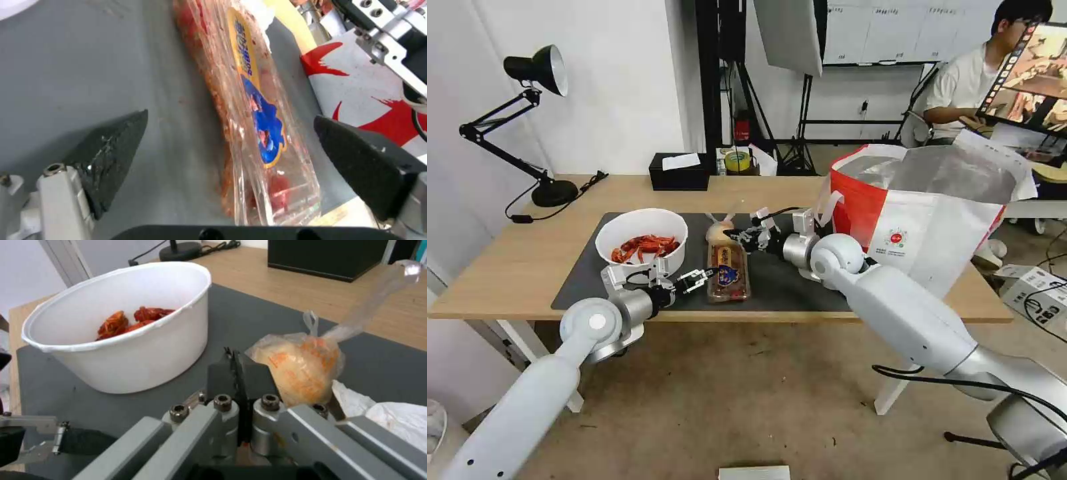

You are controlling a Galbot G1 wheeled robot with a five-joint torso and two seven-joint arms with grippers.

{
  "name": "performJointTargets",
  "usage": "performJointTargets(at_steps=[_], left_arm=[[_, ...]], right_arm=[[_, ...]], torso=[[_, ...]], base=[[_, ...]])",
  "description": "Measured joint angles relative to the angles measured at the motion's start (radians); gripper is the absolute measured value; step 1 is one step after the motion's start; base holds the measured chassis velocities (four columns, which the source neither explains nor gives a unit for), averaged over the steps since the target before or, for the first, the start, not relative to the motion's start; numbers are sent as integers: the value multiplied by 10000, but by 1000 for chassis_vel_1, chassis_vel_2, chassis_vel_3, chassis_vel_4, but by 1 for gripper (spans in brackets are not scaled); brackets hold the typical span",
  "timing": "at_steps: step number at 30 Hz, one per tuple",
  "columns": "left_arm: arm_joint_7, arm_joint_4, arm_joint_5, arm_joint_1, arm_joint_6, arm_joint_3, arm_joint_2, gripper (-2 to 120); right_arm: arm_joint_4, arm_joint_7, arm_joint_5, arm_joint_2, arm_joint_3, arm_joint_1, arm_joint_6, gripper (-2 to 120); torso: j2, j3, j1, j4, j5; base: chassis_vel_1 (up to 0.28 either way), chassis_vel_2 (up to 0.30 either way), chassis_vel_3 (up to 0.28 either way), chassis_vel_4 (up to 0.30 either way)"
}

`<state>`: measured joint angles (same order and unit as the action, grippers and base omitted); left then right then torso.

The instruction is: Pick up the trash from the table and place it into the takeout bag.

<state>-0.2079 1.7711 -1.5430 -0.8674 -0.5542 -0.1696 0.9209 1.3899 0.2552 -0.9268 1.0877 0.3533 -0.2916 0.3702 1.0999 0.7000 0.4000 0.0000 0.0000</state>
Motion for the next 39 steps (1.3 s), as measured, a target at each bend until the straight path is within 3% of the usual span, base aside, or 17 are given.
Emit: performJointTargets(at_steps=[24,39], left_arm=[[17,-198,-133,416,-294,441,206,99],[-172,-332,-61,509,-299,518,302,45]], right_arm=[[-197,-3,12,170,-70,-52,-24,0],[-248,24,6,194,-27,-73,-13,0]], torso=[[0,0,0,1,-1],[0,0,0,-1,-1]], base=[[0,0,0,0],[0,0,0,0]])
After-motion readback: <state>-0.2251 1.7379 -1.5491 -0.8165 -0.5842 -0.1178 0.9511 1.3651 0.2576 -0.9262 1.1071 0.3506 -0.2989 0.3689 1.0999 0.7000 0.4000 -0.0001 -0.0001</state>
